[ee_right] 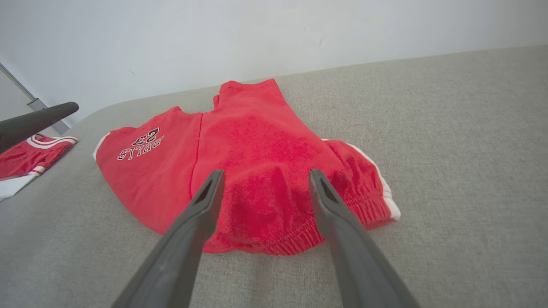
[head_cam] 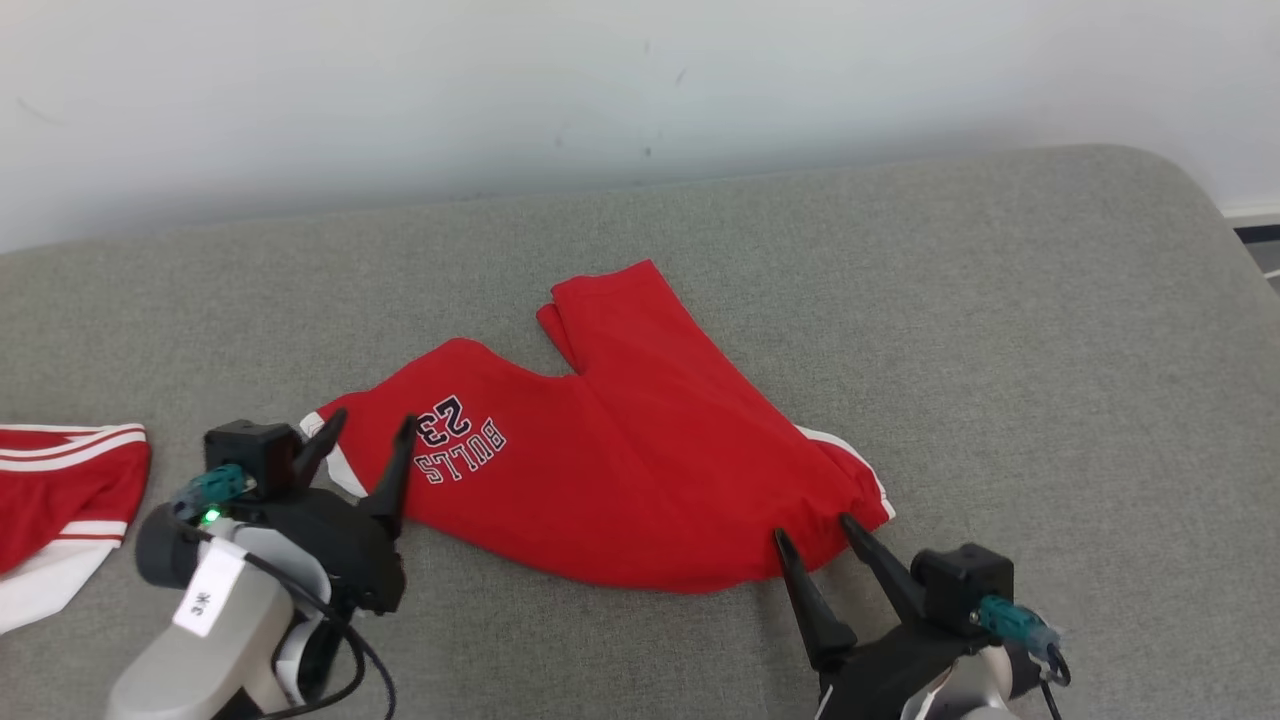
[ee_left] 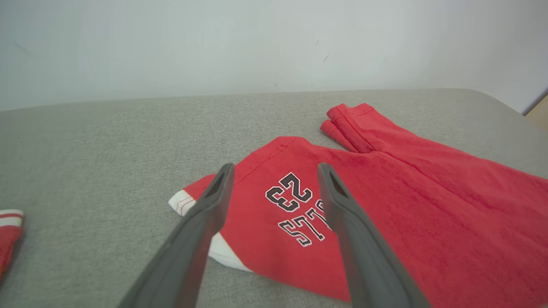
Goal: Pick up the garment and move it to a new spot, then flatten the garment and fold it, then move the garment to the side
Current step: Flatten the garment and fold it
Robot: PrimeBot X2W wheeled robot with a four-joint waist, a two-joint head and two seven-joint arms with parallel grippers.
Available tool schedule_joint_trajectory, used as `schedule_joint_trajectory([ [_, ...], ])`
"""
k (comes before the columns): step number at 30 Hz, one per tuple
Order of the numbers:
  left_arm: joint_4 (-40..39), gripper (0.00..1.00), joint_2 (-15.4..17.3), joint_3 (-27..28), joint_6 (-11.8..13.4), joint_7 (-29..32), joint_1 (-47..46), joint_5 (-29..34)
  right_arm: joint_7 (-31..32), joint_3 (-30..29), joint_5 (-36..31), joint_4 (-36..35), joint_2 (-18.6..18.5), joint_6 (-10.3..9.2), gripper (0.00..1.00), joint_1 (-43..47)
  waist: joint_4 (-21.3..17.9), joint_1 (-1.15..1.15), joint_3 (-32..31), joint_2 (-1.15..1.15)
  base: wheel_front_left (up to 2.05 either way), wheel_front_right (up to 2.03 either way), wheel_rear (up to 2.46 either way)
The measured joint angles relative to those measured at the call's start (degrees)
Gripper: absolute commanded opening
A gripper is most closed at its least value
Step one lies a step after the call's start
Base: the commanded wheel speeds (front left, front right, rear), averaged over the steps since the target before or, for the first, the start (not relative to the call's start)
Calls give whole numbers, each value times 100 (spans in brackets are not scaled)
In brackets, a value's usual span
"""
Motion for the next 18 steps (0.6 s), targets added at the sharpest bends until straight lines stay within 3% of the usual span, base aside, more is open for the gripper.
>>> schedule_joint_trajectory([
  [6,-44,100,-280,90,132,-8,5,-15,189,-104,87,26,-3,-36,100,257,56,0,154,0,0,0,0],
  [18,-604,100,-188,781,513,-15,567,240,442,-272,353,180,-20,-112,100,331,350,0,111,0,0,0,0],
])
